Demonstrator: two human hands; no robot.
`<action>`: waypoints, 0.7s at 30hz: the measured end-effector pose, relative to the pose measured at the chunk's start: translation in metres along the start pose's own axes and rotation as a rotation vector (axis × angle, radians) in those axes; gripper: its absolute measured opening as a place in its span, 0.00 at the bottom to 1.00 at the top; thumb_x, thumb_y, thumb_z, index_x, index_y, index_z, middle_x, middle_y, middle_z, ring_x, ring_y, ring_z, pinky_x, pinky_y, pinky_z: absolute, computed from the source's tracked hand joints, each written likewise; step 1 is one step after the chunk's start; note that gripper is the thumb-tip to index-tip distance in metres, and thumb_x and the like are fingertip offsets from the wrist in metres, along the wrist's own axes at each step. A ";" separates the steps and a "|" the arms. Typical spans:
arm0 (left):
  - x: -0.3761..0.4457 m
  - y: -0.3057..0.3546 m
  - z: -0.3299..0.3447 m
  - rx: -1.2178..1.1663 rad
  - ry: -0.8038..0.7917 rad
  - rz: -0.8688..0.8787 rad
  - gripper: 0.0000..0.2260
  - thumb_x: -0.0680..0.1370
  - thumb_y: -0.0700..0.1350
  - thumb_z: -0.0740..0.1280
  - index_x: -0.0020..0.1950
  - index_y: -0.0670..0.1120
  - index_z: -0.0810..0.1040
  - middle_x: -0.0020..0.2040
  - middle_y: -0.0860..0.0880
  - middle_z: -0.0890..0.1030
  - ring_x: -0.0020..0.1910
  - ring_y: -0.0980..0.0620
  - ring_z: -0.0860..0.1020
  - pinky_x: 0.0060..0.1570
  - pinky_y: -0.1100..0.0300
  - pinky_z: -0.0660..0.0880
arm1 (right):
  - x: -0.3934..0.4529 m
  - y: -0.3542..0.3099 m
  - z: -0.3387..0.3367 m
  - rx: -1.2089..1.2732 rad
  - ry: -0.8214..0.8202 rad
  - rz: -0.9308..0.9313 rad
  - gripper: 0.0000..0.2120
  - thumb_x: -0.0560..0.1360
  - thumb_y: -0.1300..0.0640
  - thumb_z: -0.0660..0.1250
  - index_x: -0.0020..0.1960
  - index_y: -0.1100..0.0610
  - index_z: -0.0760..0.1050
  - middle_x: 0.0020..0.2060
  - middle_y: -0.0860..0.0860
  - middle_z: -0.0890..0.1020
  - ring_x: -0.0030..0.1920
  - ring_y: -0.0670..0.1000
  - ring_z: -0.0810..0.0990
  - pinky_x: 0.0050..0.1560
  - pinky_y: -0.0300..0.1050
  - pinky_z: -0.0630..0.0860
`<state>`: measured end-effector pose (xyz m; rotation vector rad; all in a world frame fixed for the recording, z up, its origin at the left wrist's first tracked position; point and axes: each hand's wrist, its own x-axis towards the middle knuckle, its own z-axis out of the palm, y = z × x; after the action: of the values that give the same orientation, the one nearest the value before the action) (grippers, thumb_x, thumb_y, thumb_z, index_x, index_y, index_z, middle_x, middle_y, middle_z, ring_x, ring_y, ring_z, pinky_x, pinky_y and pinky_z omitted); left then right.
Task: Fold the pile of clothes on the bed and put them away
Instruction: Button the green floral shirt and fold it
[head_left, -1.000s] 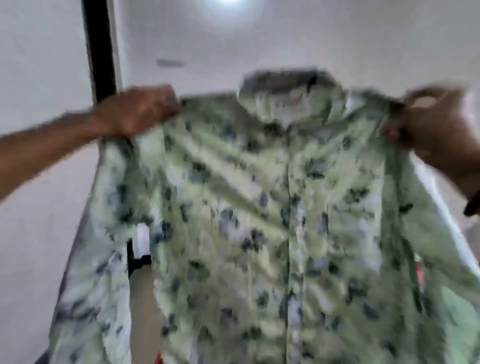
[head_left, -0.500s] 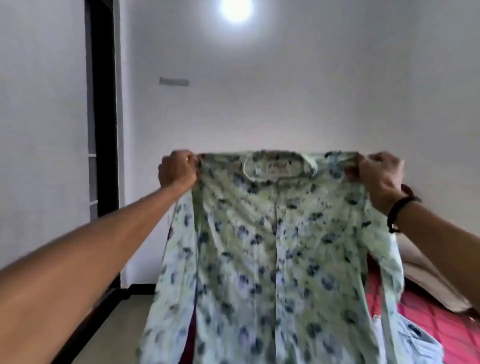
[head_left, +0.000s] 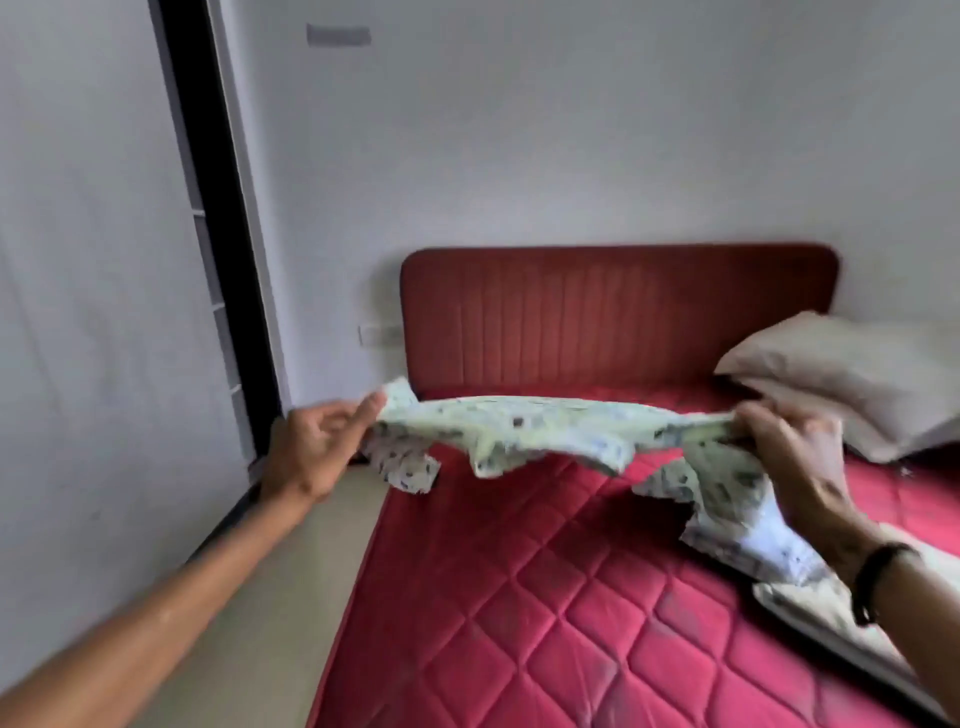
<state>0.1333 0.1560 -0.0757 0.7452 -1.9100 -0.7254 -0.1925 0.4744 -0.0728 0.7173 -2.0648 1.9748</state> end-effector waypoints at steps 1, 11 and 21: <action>-0.023 -0.023 0.012 -0.005 -0.009 -0.123 0.19 0.76 0.65 0.72 0.41 0.49 0.86 0.34 0.51 0.85 0.34 0.51 0.86 0.37 0.53 0.81 | -0.025 0.023 0.000 -0.047 -0.065 0.061 0.10 0.70 0.57 0.68 0.34 0.63 0.77 0.27 0.58 0.77 0.31 0.51 0.74 0.28 0.41 0.71; -0.190 -0.153 0.070 0.271 -0.296 -0.624 0.08 0.72 0.36 0.77 0.39 0.49 0.84 0.35 0.52 0.85 0.26 0.54 0.83 0.37 0.56 0.84 | -0.179 0.174 -0.030 -0.695 -0.506 0.215 0.14 0.66 0.56 0.75 0.27 0.59 0.75 0.22 0.50 0.76 0.26 0.47 0.73 0.29 0.43 0.69; -0.221 -0.137 0.043 0.929 -0.788 -0.439 0.05 0.74 0.45 0.68 0.47 0.52 0.82 0.44 0.53 0.84 0.44 0.51 0.83 0.49 0.55 0.81 | -0.220 0.163 -0.057 -0.956 -1.022 0.408 0.08 0.66 0.59 0.65 0.29 0.56 0.76 0.25 0.49 0.82 0.28 0.52 0.82 0.30 0.42 0.79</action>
<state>0.2065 0.2407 -0.3148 1.6653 -2.8901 -0.3563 -0.0895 0.5743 -0.3123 1.2263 -3.4613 0.3764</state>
